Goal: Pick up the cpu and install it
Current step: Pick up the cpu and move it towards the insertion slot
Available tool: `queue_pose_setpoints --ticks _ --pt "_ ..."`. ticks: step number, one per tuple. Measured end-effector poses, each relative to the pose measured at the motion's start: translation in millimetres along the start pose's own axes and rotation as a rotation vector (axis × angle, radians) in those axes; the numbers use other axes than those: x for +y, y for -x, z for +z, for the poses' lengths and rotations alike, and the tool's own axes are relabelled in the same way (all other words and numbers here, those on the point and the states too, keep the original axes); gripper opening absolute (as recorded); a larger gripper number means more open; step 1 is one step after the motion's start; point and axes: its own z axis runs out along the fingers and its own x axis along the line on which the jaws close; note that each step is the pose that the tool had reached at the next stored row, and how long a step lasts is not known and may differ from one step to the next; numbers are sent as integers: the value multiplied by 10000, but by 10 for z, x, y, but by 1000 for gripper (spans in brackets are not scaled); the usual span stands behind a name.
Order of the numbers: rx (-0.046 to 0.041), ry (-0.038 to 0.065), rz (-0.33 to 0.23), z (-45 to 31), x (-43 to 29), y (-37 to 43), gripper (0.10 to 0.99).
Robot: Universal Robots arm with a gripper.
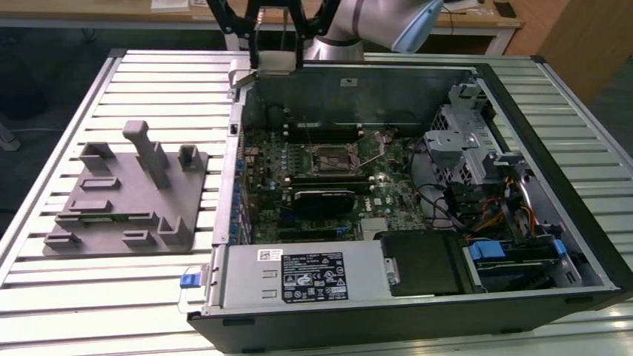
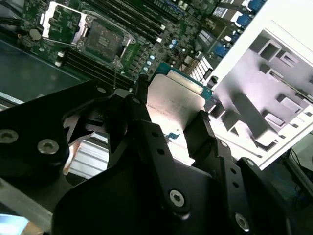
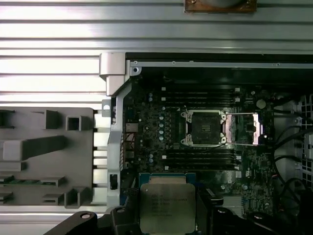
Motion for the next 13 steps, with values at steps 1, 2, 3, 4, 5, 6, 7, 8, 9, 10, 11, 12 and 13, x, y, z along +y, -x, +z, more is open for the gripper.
queue_pose_setpoints --ticks 1,2,3,4,5,6,7,8,9,10,11,12,13 --pt "1 0 1 0 0 30 545" --pt "2 1 0 1 1 58 545" --pt "5 0 0 1 1 90 545" --pt "7 0 0 1 2 121 545" --pt "10 0 1 1 2 154 545" --pt "13 0 2 1 3 186 545" --pt "15 0 1 1 3 220 545" --pt "19 0 0 2 4 257 545" --pt "23 0 0 2 4 296 545" --pt "28 0 2 2 5 334 545" --pt "32 0 1 3 5 368 545" --pt "36 -1 0 3 6 400 545" --pt "39 -1 1 4 6 431 545"
